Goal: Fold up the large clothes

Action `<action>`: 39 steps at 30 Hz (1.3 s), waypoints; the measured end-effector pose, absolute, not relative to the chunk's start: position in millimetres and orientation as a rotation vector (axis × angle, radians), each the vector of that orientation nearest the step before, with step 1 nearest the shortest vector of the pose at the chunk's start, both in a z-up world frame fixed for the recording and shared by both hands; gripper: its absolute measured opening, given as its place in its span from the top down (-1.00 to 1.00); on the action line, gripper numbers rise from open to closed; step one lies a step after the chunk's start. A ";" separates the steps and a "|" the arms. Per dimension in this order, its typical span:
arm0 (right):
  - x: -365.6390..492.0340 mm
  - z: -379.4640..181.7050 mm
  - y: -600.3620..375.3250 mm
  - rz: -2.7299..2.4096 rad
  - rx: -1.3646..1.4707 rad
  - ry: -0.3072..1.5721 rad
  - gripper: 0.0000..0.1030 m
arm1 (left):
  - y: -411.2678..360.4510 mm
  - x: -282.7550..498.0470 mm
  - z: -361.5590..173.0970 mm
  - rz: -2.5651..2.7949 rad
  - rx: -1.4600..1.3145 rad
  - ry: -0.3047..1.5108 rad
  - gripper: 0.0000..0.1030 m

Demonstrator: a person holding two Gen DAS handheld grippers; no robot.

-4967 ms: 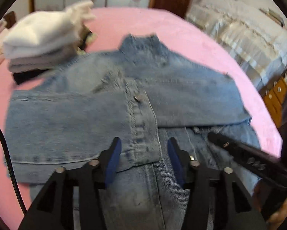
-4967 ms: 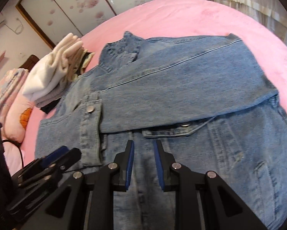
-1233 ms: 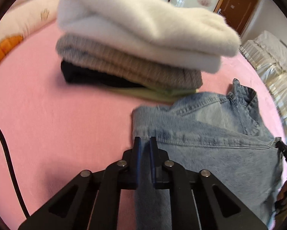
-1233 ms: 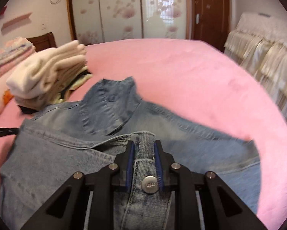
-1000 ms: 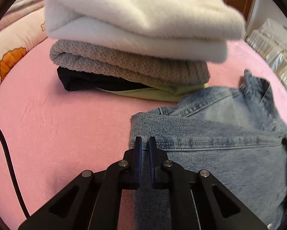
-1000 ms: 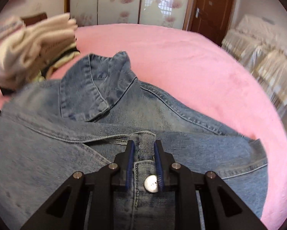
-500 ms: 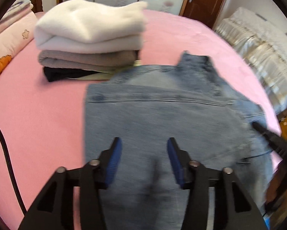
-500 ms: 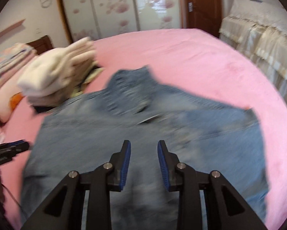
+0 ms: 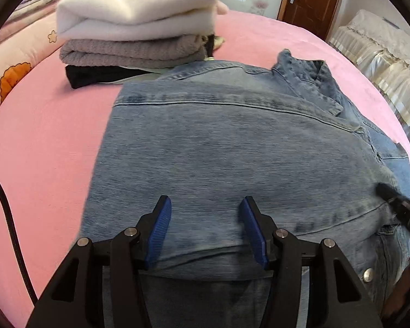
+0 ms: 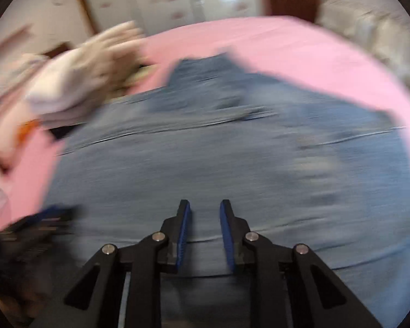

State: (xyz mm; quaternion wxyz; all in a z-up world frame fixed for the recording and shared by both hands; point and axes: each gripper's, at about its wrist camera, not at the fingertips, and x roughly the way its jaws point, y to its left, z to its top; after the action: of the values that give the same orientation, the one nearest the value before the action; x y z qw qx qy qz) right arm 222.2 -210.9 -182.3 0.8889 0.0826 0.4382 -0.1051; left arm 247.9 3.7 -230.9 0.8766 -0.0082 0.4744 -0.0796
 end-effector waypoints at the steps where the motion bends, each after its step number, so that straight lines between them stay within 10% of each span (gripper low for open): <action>1: 219.4 -187.3 -230.4 -0.212 0.219 0.920 0.65 | 7.7 248.2 -232.2 -0.168 -0.026 0.989 -0.01; 7: 216.3 -196.0 -259.9 -0.163 0.392 0.943 1.00 | 11.5 251.2 -236.0 -0.147 -0.008 0.983 -0.02; 14: 218.4 -194.3 -242.5 -0.199 0.316 0.926 0.58 | 10.8 249.7 -233.6 -0.133 -0.008 0.983 -0.04; 24: 221.2 -190.5 -243.4 -0.199 0.333 0.955 0.57 | 6.8 253.1 -226.0 -0.159 -0.050 1.039 -0.40; 39: 180.2 -132.4 -235.4 -0.162 0.370 0.921 0.57 | 2.8 210.4 -146.3 -0.132 -0.027 0.932 -0.25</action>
State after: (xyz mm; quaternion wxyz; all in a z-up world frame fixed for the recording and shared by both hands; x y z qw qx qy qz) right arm 180.2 -235.4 -132.4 0.8762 0.1771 0.4415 -0.0774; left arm 210.4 2.8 -146.3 0.8912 -0.0130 0.4489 -0.0635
